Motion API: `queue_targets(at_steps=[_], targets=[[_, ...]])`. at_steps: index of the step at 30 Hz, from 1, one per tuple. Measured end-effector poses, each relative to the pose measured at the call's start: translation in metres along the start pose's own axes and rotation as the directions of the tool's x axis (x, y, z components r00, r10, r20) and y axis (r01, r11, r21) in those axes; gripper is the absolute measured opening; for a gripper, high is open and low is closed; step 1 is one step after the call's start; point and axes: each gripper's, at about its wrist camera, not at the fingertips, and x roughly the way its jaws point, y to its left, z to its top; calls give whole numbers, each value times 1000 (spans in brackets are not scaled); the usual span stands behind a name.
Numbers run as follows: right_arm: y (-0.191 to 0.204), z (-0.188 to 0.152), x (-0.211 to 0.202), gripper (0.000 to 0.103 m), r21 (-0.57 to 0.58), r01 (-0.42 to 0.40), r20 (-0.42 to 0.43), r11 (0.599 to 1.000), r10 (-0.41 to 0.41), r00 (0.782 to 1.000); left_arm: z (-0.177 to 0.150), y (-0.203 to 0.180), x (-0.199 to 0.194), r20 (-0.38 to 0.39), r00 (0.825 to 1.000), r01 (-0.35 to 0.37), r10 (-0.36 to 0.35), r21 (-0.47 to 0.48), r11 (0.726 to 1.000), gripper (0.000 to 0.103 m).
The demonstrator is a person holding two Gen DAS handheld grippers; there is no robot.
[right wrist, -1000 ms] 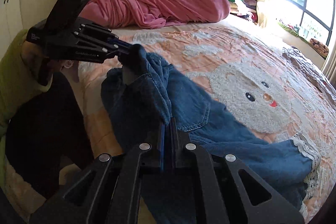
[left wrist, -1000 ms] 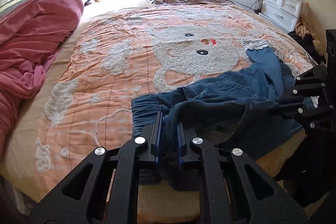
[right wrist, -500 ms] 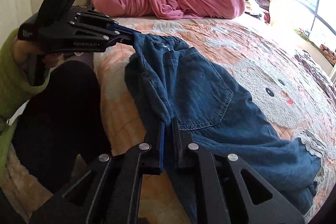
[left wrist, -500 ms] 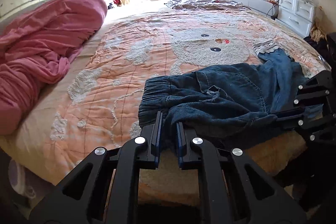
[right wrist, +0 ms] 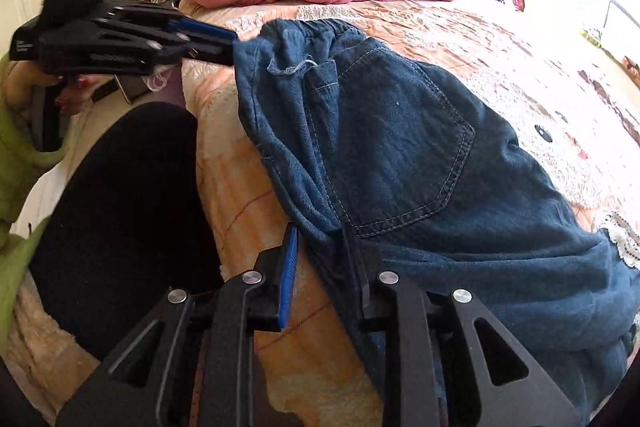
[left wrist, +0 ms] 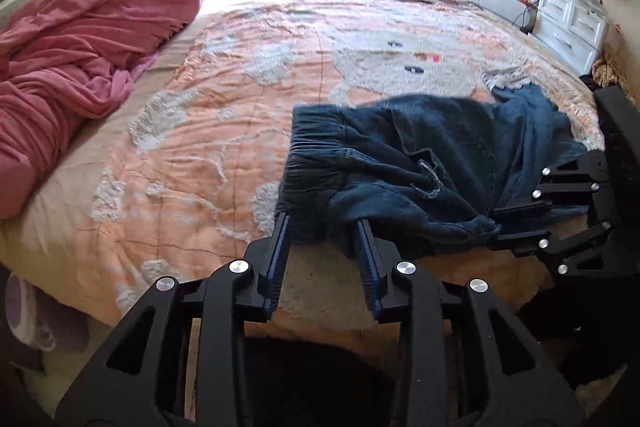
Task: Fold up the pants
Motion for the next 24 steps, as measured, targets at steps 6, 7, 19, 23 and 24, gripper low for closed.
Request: queue_targets(at_steps=[6,7,19,23,24], targets=[[-2,1,-1,32,34,-45,-7,998,46,999,33,-22,-22,116,991,66,-66,6,998,26],[-2,1,-3,34,35,-48,-8,998,49,999,38,-29,-15,109,990,94,-95,17,995,26],[-58,0,-61,44,241,37,118,970,-67,991,-4,-42,64,-96,988,120,-118,15,993,25],[-84,-13,-14,44,368,111,-80,923,-88,993,-2,-45,65,-100,989,108,-105,21,994,25],[-87,-15,-10,44,391,98,-66,915,-78,995,-2,-45,64,-98,989,109,-106,17,994,25]])
